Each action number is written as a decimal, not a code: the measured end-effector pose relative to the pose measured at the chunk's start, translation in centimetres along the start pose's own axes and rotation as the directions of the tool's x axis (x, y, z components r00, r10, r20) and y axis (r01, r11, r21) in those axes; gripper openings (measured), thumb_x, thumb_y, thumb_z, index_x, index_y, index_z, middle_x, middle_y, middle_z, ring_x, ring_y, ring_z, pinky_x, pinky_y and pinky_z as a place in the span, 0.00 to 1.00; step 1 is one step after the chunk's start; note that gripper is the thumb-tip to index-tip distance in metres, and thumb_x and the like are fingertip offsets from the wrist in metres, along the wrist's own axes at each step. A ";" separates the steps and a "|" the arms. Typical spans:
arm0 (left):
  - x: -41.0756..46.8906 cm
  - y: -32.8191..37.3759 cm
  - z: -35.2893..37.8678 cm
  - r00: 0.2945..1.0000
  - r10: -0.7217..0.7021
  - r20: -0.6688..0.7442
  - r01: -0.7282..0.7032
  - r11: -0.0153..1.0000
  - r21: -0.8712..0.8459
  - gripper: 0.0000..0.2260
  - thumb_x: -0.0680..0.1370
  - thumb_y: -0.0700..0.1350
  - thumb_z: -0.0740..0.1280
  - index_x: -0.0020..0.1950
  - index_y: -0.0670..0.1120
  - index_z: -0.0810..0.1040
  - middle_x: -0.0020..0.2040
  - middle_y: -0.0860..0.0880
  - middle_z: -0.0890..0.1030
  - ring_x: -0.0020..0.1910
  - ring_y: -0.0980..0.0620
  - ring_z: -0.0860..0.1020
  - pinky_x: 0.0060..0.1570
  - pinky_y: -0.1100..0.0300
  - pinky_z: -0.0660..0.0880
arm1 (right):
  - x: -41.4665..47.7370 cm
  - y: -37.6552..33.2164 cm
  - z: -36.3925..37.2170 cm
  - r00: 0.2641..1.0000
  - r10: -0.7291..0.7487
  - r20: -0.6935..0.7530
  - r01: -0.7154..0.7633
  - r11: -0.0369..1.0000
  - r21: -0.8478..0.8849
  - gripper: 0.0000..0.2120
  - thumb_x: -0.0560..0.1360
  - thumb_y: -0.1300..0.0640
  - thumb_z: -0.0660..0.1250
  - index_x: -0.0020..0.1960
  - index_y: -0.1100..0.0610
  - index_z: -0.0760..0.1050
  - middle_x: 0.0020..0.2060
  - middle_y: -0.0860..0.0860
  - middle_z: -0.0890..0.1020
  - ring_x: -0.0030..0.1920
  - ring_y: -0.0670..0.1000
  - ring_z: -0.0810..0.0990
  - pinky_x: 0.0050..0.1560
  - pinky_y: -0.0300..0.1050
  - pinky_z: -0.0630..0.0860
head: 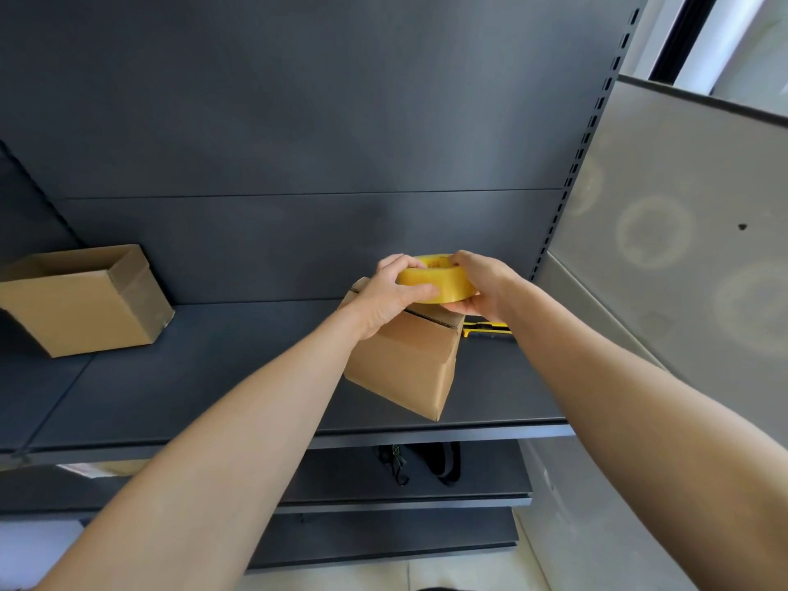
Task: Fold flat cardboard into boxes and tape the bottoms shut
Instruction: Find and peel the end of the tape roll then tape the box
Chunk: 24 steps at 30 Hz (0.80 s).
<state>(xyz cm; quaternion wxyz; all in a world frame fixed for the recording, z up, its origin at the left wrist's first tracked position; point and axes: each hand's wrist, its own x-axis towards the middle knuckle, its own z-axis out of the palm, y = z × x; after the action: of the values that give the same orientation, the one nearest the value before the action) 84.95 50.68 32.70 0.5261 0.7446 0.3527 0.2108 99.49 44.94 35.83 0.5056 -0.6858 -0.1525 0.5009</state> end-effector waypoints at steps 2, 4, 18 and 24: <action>0.1 -0.1 -0.4 1.000 -0.018 0.002 0.018 1.000 0.004 0.15 0.70 0.56 0.71 0.55 0.58 0.74 0.67 0.53 0.65 0.64 0.47 0.66 0.63 0.50 0.70 | -0.2 -0.2 -0.1 1.000 0.012 0.000 -0.012 1.000 0.010 0.08 0.75 0.52 0.67 0.48 0.53 0.69 0.46 0.55 0.76 0.42 0.54 0.81 0.31 0.46 0.81; 0.0 -0.1 -0.6 1.000 -0.026 0.013 0.026 1.000 -0.009 0.18 0.68 0.58 0.68 0.58 0.59 0.75 0.66 0.52 0.67 0.65 0.46 0.67 0.66 0.46 0.68 | -0.3 -0.3 -0.2 1.000 0.026 -0.002 -0.026 1.000 0.017 0.10 0.74 0.51 0.67 0.49 0.53 0.69 0.46 0.55 0.76 0.42 0.54 0.81 0.31 0.44 0.81; 0.3 0.4 -0.4 0.997 -0.071 -0.022 0.069 0.992 -0.103 0.27 0.63 0.65 0.70 0.53 0.50 0.71 0.61 0.45 0.74 0.61 0.43 0.73 0.63 0.43 0.70 | -0.5 -1.2 0.8 0.991 -0.127 -0.046 0.112 0.963 -0.246 0.26 0.76 0.33 0.53 0.62 0.52 0.66 0.53 0.56 0.76 0.48 0.57 0.80 0.47 0.51 0.81; -0.1 0.3 -1.4 0.990 -0.022 0.138 0.081 0.898 -0.432 0.37 0.63 0.58 0.71 0.66 0.41 0.68 0.63 0.40 0.72 0.65 0.42 0.72 0.62 0.42 0.73 | 0.6 -0.7 -2.4 0.878 -0.278 0.389 0.281 0.958 0.050 0.20 0.76 0.55 0.63 0.67 0.46 0.70 0.63 0.52 0.70 0.63 0.56 0.71 0.60 0.50 0.75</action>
<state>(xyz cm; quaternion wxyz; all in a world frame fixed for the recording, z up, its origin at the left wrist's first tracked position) 83.99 51.44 33.44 0.7066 0.6103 0.2813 0.2217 101.95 44.34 36.06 0.5291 -0.5444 -0.3496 0.5491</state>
